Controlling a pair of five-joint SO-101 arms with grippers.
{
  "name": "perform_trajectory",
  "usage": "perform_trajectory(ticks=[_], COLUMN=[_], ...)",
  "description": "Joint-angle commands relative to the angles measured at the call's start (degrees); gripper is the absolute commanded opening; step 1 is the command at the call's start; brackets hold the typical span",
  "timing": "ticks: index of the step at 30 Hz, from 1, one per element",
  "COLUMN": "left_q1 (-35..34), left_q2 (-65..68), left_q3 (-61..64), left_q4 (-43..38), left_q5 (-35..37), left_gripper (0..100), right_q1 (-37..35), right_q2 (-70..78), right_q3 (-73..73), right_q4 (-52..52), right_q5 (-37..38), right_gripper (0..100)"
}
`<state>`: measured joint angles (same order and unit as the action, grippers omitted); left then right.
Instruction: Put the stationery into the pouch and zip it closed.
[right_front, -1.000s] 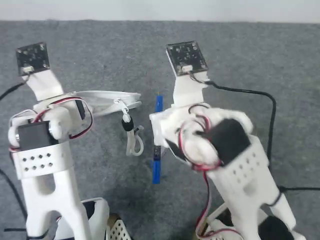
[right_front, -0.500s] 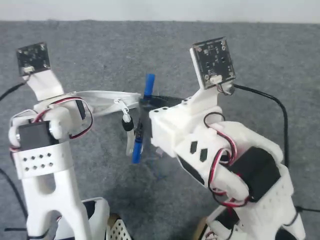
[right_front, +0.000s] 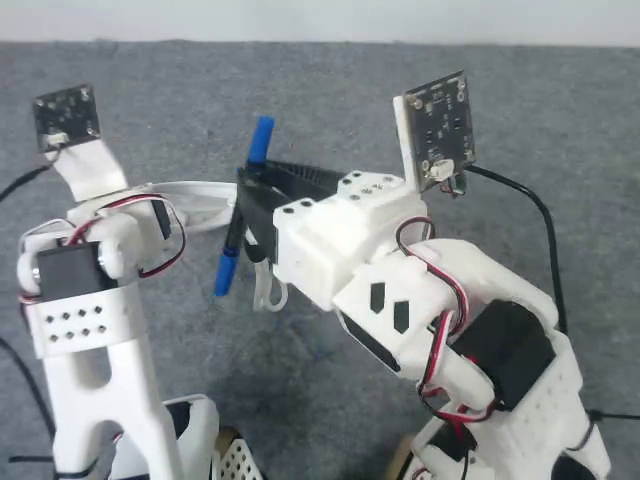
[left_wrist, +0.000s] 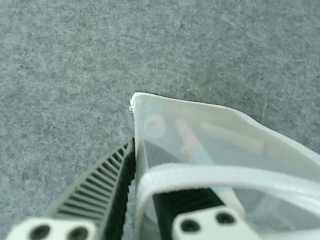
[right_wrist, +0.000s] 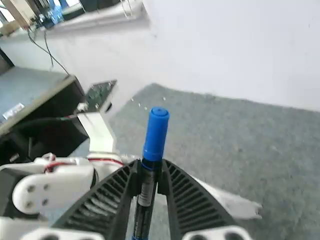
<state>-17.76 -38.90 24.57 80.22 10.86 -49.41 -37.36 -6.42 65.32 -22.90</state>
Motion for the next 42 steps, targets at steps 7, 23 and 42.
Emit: perform_trajectory(ticks=[7, 23, 42], left_q1=[-0.1, -0.1, -0.1], left_q2=[-0.5, -0.4, -0.3], left_q3=[-0.7, -0.6, -0.6], left_q4=[-2.4, -2.6, -2.6], left_q5=[1.1, 1.1, 1.1], left_gripper=[1, 1, 1], right_q1=[2.6, 4.7, 1.6], right_q2=[-1.9, -2.2, -2.2], right_q3=[3.6, 24.6, 42.1], right_q4=[-12.4, -37.4, -44.0], right_q5=[0.8, 5.7, 25.9], right_gripper=[0.6, 0.6, 2.0])
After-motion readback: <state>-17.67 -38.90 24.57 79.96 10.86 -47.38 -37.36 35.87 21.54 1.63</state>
